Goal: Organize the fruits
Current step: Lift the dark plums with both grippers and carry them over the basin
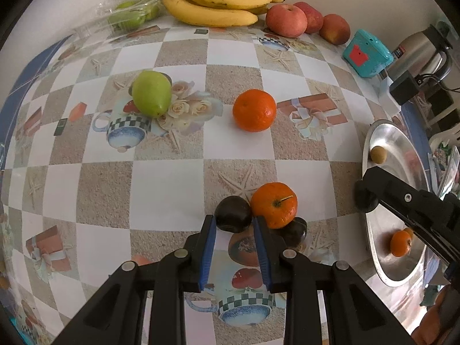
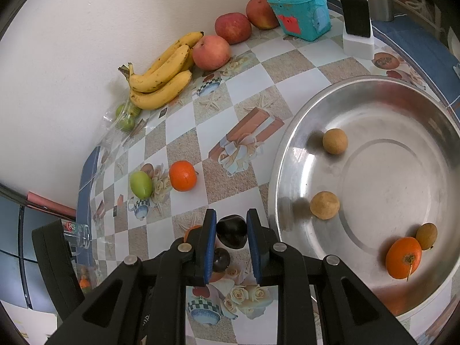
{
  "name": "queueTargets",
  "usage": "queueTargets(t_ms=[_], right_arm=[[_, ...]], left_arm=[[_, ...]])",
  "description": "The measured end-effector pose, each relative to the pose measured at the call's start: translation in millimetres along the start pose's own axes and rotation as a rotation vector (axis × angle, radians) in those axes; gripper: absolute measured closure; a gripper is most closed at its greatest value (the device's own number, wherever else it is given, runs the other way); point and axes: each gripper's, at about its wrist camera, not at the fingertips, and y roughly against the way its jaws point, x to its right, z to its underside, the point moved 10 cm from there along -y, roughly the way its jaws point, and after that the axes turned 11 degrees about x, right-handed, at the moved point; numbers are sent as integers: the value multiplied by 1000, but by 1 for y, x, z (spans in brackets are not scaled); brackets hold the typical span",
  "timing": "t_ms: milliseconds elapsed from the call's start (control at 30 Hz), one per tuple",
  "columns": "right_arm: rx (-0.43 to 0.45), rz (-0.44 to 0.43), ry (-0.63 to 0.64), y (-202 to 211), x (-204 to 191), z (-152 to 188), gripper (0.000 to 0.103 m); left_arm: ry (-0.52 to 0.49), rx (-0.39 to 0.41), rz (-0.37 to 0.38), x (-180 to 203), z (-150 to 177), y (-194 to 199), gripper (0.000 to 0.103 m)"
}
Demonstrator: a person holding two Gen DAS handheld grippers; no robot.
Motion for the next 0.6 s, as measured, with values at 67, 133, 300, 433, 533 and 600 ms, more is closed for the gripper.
queueTargets(t_ms=[67, 133, 300, 433, 533, 600], right_arm=[[-1, 0, -1, 0, 0, 0, 81], [-2, 0, -2, -1, 0, 0, 81], [-2, 0, -1, 0, 0, 0, 81], [-3, 0, -1, 0, 0, 0, 81], [-3, 0, -2, -1, 0, 0, 81], [-4, -1, -3, -1, 0, 0, 81]], left_arm=[[-2, 2, 1, 0, 0, 0, 73], [-8, 3, -1, 0, -1, 0, 73], [3, -6, -2, -1, -2, -3, 71], [9, -7, -6, -5, -2, -2, 65], [19, -2, 8, -5, -2, -2, 65], [19, -2, 20, -5, -3, -2, 65]])
